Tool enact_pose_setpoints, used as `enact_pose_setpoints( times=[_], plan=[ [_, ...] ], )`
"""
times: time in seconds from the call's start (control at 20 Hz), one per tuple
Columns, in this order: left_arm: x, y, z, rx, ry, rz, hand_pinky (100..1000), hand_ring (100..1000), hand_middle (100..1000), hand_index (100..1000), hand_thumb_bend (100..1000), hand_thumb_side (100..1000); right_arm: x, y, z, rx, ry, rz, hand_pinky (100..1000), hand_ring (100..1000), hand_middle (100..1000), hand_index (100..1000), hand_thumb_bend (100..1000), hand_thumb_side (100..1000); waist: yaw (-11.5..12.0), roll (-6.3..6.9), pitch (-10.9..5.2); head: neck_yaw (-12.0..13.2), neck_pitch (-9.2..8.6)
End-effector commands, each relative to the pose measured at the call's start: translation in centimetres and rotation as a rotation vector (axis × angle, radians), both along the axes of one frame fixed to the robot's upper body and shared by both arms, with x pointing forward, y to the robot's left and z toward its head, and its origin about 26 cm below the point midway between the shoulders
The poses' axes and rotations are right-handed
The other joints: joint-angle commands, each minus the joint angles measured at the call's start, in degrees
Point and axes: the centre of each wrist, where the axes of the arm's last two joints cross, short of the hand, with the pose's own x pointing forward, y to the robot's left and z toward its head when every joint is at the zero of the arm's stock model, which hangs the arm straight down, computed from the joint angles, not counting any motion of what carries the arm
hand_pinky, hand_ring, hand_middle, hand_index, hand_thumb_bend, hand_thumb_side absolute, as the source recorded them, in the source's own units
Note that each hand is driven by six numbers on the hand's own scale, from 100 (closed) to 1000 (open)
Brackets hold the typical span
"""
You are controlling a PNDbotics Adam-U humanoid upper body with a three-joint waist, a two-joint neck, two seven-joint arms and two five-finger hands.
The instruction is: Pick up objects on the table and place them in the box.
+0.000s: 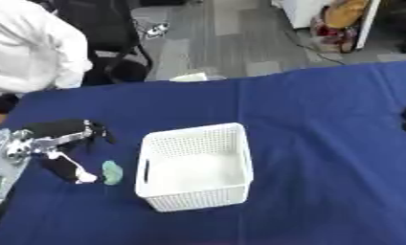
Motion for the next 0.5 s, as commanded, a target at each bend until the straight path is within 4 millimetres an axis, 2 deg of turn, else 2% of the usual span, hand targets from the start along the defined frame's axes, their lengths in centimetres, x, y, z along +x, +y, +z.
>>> enact_pose_setpoints(
  times=[0.05,0.1,0.5],
  plan=[
    [0.1,0.98,1.85,0.048,-0.016,0.011,203,460,758,838,1000,265,-0.29,-0.15,1.0,-0.027,-0.027,0.002,100,249,515,594,695,1000,-0.03,-0.32,-0.88,-0.39,-0.55],
    [0.12,0.99,1.79,0.05,-0.011,0.011,196,465,758,835,986,311,-0.29,-0.14,1.0,-0.028,-0.027,0.002,100,248,515,594,698,1000,-0.04,-0.32,-0.88,-0.42,-0.65],
    [0.41,1.03,1.09,0.1,0.037,0.013,199,473,765,829,991,313,-0.28,-0.07,0.94,-0.035,-0.021,0.004,100,247,514,594,706,1000,-0.08,-0.32,-0.89,0.02,-0.69]
  ],
)
